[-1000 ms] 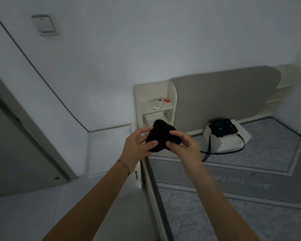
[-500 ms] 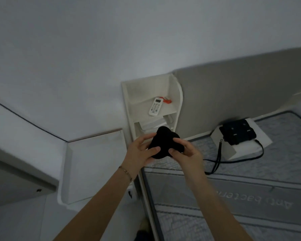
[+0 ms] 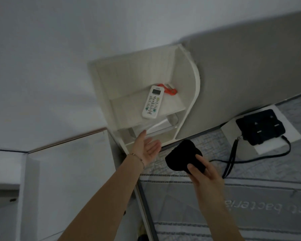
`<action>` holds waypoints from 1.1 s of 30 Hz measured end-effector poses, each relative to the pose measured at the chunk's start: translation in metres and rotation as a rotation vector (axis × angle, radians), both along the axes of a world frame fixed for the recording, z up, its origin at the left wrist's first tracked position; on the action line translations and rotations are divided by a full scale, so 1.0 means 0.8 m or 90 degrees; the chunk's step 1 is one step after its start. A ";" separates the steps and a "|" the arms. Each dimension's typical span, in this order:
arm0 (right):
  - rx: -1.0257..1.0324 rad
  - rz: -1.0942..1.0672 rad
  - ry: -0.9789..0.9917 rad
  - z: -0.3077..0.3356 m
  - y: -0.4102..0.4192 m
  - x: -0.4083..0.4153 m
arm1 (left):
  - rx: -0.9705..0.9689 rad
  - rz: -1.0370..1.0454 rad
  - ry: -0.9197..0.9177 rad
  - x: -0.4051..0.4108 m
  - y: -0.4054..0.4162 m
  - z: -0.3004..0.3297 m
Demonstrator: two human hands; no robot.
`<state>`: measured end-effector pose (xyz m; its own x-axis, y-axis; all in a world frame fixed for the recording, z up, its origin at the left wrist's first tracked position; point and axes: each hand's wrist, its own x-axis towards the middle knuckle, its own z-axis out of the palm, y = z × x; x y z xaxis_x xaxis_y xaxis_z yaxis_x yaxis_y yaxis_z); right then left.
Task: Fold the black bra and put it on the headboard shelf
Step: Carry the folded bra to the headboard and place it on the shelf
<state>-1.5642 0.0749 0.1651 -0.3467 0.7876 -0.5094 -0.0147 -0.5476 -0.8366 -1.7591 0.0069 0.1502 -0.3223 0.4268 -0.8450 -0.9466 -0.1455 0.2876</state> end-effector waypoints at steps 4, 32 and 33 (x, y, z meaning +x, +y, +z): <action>-0.024 -0.005 -0.021 -0.014 0.010 -0.010 | -0.047 -0.014 0.022 -0.018 0.014 -0.028; 0.211 0.532 -0.431 -0.036 0.031 -0.244 | 0.010 -0.076 0.019 0.025 -0.019 -0.042; 0.250 0.571 -0.476 -0.033 0.032 -0.245 | 0.019 -0.072 0.014 0.025 -0.020 -0.042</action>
<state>-1.7603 0.1005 0.1389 -0.5683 0.5657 -0.5975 0.7900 0.1723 -0.5883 -1.7389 -0.0088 0.1162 -0.2892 0.4863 -0.8246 -0.9510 -0.0473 0.3057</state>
